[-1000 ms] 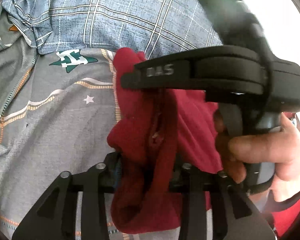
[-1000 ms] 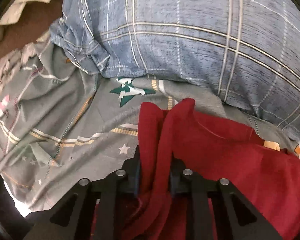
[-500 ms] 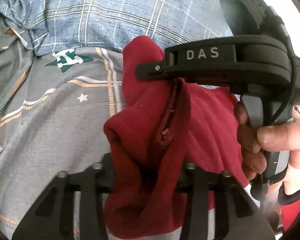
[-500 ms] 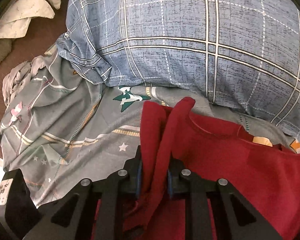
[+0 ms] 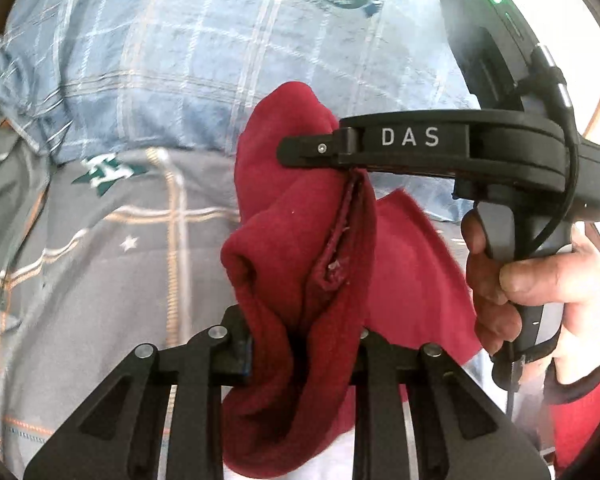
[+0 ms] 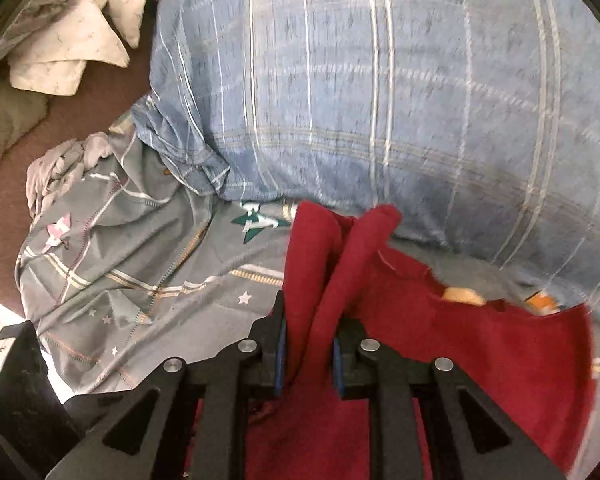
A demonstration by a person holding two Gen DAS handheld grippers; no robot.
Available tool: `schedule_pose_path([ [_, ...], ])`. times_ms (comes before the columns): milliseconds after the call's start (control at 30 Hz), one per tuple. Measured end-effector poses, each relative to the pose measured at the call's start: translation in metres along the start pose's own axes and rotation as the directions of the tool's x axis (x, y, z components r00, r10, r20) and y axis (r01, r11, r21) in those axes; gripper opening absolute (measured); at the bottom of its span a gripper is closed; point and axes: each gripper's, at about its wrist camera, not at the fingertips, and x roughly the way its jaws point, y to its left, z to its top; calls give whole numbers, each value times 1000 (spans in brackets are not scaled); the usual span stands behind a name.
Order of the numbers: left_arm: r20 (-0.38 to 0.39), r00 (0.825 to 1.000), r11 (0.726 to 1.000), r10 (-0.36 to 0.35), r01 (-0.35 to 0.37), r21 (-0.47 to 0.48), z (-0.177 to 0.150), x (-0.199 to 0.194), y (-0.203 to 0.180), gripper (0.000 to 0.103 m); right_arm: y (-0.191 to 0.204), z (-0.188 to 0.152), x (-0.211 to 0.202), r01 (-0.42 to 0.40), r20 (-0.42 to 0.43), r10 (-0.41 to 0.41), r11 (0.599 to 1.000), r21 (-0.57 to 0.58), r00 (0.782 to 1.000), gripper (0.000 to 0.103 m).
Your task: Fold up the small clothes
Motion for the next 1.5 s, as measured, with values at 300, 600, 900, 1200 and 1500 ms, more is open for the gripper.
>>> schedule_pose_path([
  [300,-30,999,990,-25,29,135,16,15,-78,21,-49,-5,-55,92,45,-93,995,27,995,16],
  [600,-98,993,978,-68,86,190,11,62,-141,21,-131,-32,-84,169,27,-174,978,125,984,16],
  [900,-173,979,979,-106,133,151,-13,109,-165,33,-199,-79,-65,202,-31,-201,947,248,979,16],
  [1200,-208,959,938,-194,243,247,-26,47,-158,65,-212,-105,-84,164,-13,-171,915,368,985,39],
  [1500,-112,994,972,20,7,236,-31,21,-92,67,-182,-146,-128,-18,88,-27,880,475,996,79],
])
